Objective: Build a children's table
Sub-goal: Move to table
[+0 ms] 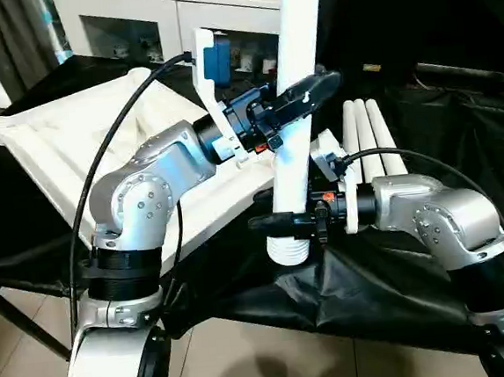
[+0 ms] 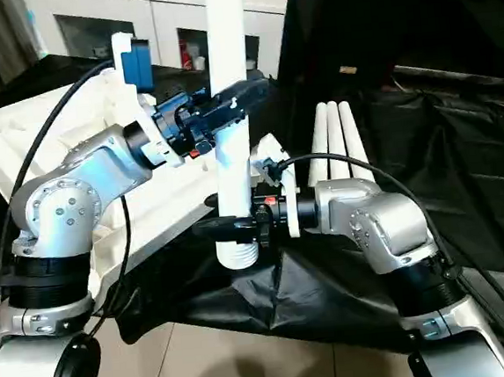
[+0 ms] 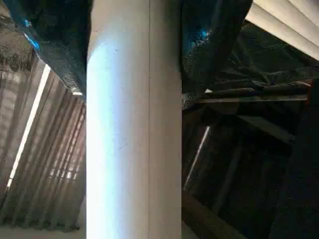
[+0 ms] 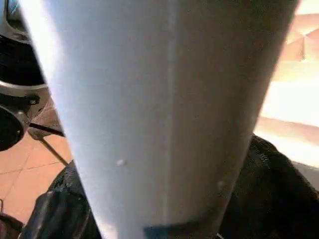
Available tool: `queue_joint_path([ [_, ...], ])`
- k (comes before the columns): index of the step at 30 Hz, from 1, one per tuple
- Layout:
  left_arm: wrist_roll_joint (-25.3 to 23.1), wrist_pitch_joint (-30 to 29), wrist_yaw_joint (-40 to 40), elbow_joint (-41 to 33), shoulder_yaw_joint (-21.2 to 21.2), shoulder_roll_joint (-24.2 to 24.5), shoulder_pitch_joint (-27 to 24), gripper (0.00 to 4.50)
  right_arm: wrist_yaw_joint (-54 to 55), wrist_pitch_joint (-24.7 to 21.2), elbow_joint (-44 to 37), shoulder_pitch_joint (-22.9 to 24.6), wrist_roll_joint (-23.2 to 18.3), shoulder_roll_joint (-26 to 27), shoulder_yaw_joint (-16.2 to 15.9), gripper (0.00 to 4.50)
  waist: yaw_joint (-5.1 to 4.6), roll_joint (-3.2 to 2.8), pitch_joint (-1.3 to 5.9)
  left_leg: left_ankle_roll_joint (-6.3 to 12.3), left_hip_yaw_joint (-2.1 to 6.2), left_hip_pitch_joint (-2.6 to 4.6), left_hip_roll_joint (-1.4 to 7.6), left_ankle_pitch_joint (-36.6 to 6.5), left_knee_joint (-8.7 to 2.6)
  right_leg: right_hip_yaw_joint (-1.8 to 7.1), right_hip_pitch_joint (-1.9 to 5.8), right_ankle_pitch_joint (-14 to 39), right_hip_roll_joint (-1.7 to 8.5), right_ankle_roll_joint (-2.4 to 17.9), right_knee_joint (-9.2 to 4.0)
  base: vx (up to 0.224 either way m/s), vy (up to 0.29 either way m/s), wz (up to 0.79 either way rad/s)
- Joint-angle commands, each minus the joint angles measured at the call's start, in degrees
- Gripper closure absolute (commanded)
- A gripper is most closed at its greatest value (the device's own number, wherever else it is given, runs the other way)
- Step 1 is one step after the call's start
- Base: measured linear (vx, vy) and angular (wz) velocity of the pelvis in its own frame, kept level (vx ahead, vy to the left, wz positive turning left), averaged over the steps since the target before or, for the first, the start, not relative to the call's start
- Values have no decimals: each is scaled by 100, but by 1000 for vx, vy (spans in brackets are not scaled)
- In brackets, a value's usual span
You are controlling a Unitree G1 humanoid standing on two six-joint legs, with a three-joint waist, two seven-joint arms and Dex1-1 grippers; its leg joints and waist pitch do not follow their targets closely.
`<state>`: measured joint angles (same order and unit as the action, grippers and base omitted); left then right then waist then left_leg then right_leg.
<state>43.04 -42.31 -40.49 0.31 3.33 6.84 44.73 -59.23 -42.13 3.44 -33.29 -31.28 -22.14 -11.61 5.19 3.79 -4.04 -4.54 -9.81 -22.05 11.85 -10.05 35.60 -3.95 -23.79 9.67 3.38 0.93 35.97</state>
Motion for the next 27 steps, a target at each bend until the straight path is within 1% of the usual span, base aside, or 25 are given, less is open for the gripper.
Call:
queue_joint_path([
  [1,103,-82,-44,-143,-36,-10,-7,272,53,73,59,-77,96,-48,91,119,5,-18,452,-88,16,81,124,-880,-411,268,351,1501,408,832,-459,0,0,0],
  [2,114,-85,-39,-136,-25,-7,-6,273,45,74,57,-71,98,-44,98,119,5,-29,452,-96,16,87,124,-911,-412,267,348,1539,406,825,-465,0,0,0],
  [3,141,-92,-45,-131,-18,4,-4,273,31,72,53,-58,98,-32,108,145,6,-34,453,-104,19,88,125,-923,-414,267,348,1551,407,822,-463,0,0,0],
  [5,169,-108,-69,-130,-26,17,3,273,12,53,48,-34,82,-12,126,151,0,-33,451,-104,21,91,127,-956,-418,264,346,1580,405,811,-467,0,0,0],
  [7,169,-113,-85,-129,-37,25,4,273,5,44,41,-24,71,-7,127,173,1,-39,454,-112,23,91,127,-968,-417,264,345,1592,408,807,-469,0,0,0],
  [8,169,-122,-104,-126,-45,34,6,273,0,40,35,-14,44,-5,123,187,0,-42,453,-114,25,90,128,-958,-419,264,347,1568,407,820,-466,0,0,0],
  [11,162,-131,-120,-122,-49,37,4,273,5,38,33,-5,12,-2,120,205,-3,-44,458,-111,25,92,131,-931,-417,267,349,1447,403,860,-450,0,0,0],
  [12,157,-135,-128,-119,-55,39,4,273,8,38,31,0,8,0,120,229,1,-52,458,-114,26,93,128,-935,-418,266,350,1444,403,867,-452,0,0,0],
  [13,131,-137,-148,-113,-81,58,6,273,11,35,30,1,11,6,122,229,4,-55,458,-116,24,94,129,-935,-417,267,350,1433,404,876,-450,0,0,0],
  [15,70,-112,-173,-88,-128,87,5,273,48,94,10,26,75,16,102,248,3,-60,456,-128,27,93,129,-950,-421,265,350,1422,404,884,-449,0,0,0],
  [17,59,-105,-167,-81,-129,87,3,273,71,130,1,38,107,19,91,254,2,-60,458,-138,28,98,132,-969,-423,265,352,1427,406,891,-449,0,0,0],
  [18,49,-98,-167,-70,-133,92,7,273,86,143,5,39,131,24,87,255,2,-60,457,-140,26,96,131,-971,-420,266,351,1425,406,892,-451,0,0,0],
  [19,23,-85,-168,-42,-138,106,17,273,75,47,6,42,73,43,115,220,2,-73,457,-146,31,97,132,-974,-424,267,350,1394,402,900,-445,0,0,0],
  [20,-1,-74,-169,-19,-142,120,26,273,40,-48,-14,48,-19,53,159,186,1,-73,461,-141,31,95,125,-974,-422,264,359,1376,403,907,-444,0,0,0],
  [22,-39,-52,-176,19,-145,144,33,273,-62,-230,-150,83,-225,13,229,184,6,-79,459,-132,29,109,129,-992,-424,264,351,1371,398,917,-449,0,0,0],
  [24,-58,-36,-162,42,-146,149,30,273,-53,-200,-188,102,-204,-5,229,158,17,-73,462,-133,30,100,130,-977,-426,266,361,1347,404,921,-442,0,0,0],
  [25,-58,-36,-162,42,-146,149,30,273,-53,-200,-188,102,-204,-5,229,158,12,-82,457,-149,29,100,130,-1010,-427,266,353,1370,402,913,-451,0,0,0],
  [27,-68,-24,-163,57,-149,152,27,273,-60,-165,-199,126,-159,-41,211,146,12,-75,459,-160,30,99,128,-1014,-427,265,360,1402,407,903,-448,0,0,0],
])
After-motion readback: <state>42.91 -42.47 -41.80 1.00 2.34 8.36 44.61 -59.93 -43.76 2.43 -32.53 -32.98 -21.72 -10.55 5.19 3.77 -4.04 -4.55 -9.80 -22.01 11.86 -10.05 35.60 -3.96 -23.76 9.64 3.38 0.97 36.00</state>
